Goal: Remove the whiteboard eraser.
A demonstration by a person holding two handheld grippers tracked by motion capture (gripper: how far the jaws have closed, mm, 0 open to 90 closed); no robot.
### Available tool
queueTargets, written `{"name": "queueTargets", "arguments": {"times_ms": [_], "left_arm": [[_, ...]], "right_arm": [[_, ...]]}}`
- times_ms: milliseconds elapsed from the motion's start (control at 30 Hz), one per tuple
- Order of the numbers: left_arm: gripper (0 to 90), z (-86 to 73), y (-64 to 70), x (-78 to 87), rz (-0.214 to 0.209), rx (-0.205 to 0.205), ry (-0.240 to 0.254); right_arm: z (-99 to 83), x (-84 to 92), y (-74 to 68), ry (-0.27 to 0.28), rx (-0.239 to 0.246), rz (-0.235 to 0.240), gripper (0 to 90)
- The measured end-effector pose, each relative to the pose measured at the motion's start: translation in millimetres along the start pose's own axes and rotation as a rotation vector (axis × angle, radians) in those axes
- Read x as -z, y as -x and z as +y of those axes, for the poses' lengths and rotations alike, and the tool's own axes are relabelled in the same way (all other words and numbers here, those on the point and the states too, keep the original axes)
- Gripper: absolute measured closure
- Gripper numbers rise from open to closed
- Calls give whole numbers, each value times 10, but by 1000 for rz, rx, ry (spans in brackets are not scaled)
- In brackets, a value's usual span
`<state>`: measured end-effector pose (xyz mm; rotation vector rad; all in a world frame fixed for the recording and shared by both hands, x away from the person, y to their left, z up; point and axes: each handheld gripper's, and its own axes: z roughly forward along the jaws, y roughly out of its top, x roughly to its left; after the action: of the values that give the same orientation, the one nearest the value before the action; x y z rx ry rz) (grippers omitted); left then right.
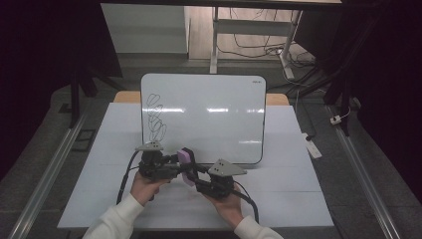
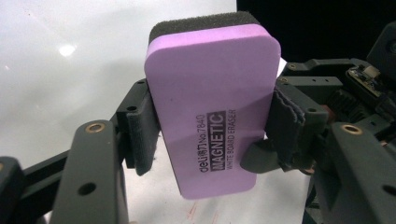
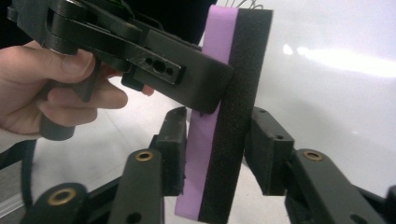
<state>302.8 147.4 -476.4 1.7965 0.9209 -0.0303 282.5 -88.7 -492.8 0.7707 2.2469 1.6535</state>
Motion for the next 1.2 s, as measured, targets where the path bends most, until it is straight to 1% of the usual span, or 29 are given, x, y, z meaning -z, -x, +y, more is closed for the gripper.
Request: {"name": "queueTargets", "arguments": {"times_ms": [33,133,233,267,300,333,367,400,433,467,500,533,600,633,700,800,900,933,967,1033,1100,1167,1200], "left_arm": [[405,3,-3,19,17,-5,6],[408,12,-42,78,30,3,15],[409,18,-75,151,57,3,19],[410,18,-82,178,69,4,21],[410,18,-82,178,69,4,21],[410,18,-90,206,83,0,21],[410,18,-104,263,111,-6,26],[411,18,-104,263,111,-6,26],[411,17,-121,321,134,-9,34],[411,16,-130,348,144,-10,38],[411,16,-130,348,144,-10,38],[411,14,-145,399,168,-14,44],[411,9,-164,442,187,-19,48],[411,5,-173,459,195,-19,48],[411,-3,-192,487,209,-22,49],[411,-11,-213,521,215,-21,51],[411,-19,-216,547,229,-35,47],[411,-19,-216,547,229,-35,47],[411,-22,-217,557,235,-40,45],[411,-25,-228,580,239,-47,41],[412,-24,-234,588,239,-51,40],[412,-16,-236,600,249,-64,35],[413,-12,-235,605,252,-66,35]], "right_arm": [[0,2,10,-2,-10,6,531],[0,24,47,0,-24,6,454],[10,92,101,2,-17,9,403],[15,128,125,0,-9,-3,395],[19,165,152,-5,-3,-22,379],[19,165,152,-5,-3,-22,379],[21,273,240,-10,-2,-60,359],[17,317,277,-9,-7,-70,358],[8,391,341,-5,-17,-94,357],[1,441,382,-11,-19,-111,356],[-13,504,440,-15,-24,-131,354],[-31,569,499,-18,-32,-151,354],[-77,704,614,-27,-41,-186,351],[-105,774,668,-34,-39,-207,350],[-166,910,768,-46,-43,-233,348],[-243,1100,903,-66,-37,-271,349],[-288,1261,1004,-90,-9,-322,348],[-288,1261,1004,-90,-9,-322,348],[-309,1358,1060,-103,14,-337,350],[-325,1421,1106,-107,19,-342,351],[-330,1438,1122,-109,19,-344,352],[-349,1466,1173,-125,28,-360,354],[-355,1465,1184,-126,29,-361,354]]}}
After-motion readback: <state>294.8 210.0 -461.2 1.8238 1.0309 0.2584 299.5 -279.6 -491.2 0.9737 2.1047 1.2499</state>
